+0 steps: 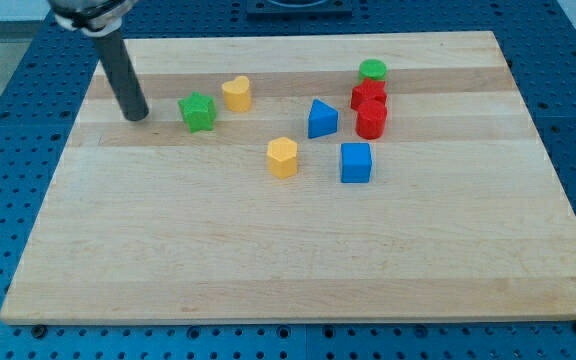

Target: Slide the green star into the yellow heart

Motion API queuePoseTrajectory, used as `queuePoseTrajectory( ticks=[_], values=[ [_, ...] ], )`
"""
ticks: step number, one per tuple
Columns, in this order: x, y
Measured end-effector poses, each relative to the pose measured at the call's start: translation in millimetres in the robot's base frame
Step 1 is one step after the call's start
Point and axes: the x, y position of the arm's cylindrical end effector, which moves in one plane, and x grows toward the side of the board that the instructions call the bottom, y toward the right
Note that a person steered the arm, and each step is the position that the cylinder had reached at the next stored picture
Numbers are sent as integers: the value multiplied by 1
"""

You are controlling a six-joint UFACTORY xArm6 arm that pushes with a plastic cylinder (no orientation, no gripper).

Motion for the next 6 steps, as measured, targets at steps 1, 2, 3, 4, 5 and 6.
queuePoseTrajectory(
  ticks=[1,2,3,4,5,6],
  values=[
    [11,21],
    [18,52],
    [14,69],
    [-3,72],
    [-22,72],
    [-35,76]
  ],
)
